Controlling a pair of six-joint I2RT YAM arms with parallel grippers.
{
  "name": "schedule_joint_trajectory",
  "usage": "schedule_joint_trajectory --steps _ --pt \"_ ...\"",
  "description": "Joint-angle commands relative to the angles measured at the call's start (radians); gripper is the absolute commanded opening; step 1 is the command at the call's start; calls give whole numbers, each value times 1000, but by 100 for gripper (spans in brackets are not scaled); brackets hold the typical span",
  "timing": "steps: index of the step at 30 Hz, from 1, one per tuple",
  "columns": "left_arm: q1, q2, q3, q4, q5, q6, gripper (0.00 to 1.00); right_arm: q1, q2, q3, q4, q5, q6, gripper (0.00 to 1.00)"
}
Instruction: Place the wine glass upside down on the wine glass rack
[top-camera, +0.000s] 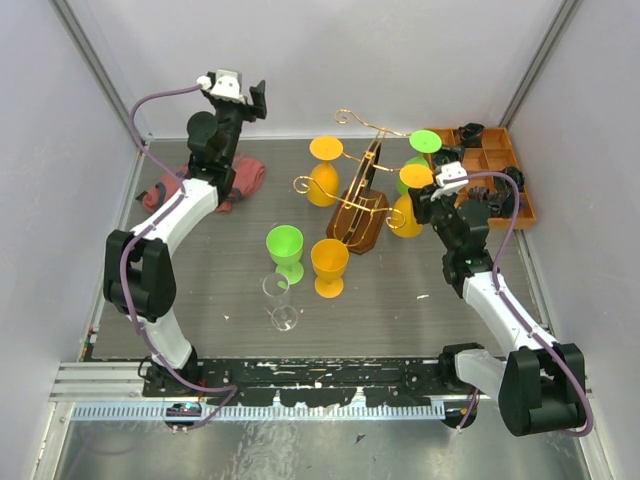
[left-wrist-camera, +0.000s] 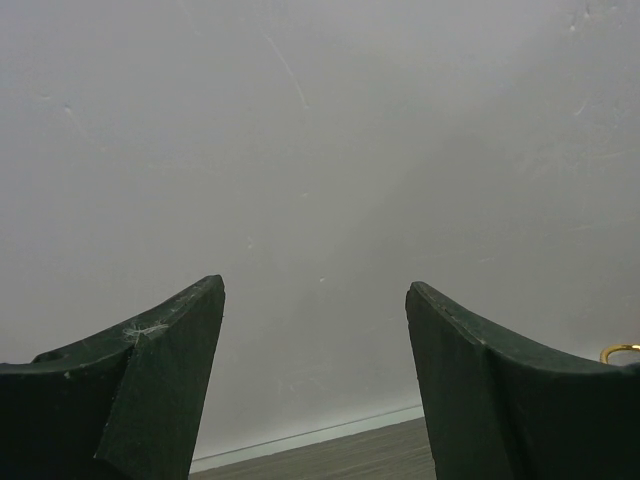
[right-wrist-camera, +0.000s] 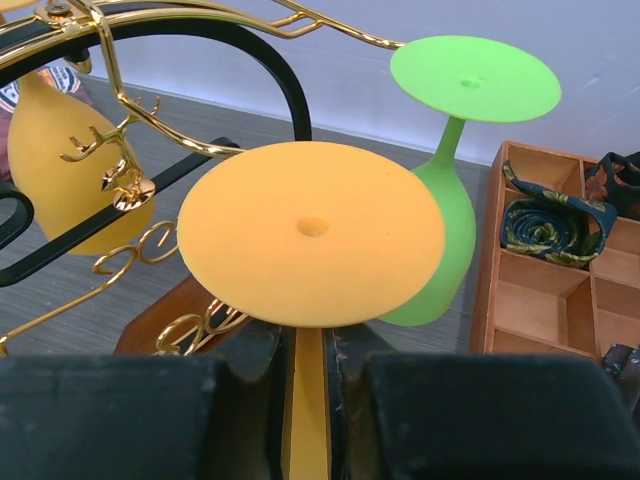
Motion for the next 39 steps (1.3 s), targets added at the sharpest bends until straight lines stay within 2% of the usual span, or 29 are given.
schedule_joint_trajectory --steps 1,8,12,13,17,22,24,29,34,39 --pt "6 -44 -29 35 -16 1 80 14 -27 23 17 -44 -14 1" --pt "5 -68 -56 37 -26 0 80 22 -57 14 -11 -48 -11 1" --pt "6 -79 -73 18 -32 -3 80 22 -59 35 -86 -12 0 1" --pt "6 -82 -76 10 -32 -6 81 22 -61 42 -106 -12 -3 3" --pt "10 -102 -92 -41 -35 -37 84 22 -89 32 -129 7 -13 25" --pt "42 -142 -111 -148 -43 -92 87 22 -138 26 -182 37 -26 39" --pt "60 -163 -132 -176 -44 -112 91 22 -160 30 -220 43 -33 42" --pt "84 -218 -196 -216 -40 -120 94 22 -235 51 -362 70 -53 48" --pt "90 -243 -209 -286 -19 -113 94 22 -305 144 -580 87 -74 51" --pt "92 -217 -95 -519 -4 -128 96 22 -298 300 -851 56 -14 51"
